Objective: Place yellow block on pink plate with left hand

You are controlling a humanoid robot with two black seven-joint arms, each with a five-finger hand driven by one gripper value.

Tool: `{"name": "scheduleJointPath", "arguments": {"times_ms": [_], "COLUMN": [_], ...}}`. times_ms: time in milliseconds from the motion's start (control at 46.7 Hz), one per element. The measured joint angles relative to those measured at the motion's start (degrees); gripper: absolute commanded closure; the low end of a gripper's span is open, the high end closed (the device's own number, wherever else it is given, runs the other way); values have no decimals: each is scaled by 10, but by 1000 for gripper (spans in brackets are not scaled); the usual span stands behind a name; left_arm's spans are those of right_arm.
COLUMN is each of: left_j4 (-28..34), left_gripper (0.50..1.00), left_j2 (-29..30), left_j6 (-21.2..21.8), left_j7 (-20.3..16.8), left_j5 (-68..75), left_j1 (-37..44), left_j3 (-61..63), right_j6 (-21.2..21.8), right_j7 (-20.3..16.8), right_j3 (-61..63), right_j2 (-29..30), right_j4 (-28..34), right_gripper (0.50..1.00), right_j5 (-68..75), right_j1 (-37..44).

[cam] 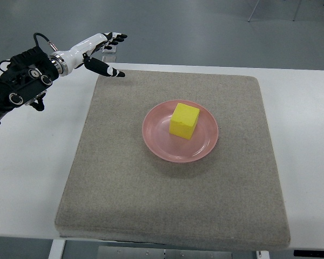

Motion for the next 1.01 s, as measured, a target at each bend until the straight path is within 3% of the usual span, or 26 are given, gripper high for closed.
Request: {"name": "scheduleJointPath", "arguments": {"times_ms": [257,471,792,1007], "left_j4": [113,117,118,135], "left_gripper": [538,534,516,512], "left_j2": [-64,-67,-72,-102], "left_j6": [0,-16,-133,-131], "left_j7": [10,10,8,10], "left_j5": [-216,-346,-451,-453], "left_j1": [9,14,43,59], "left_j3": [0,-2,-76,-142], "right_j6": [0,0,0,0], "right_j7": [0,0,0,0], "right_j3": [0,0,0,0], "right_j2": [0,0,0,0], "right_j4": [0,0,0,0], "right_gripper": [576,576,576,576], "right_j5": [0,0,0,0], "right_j1": [0,0,0,0]}}
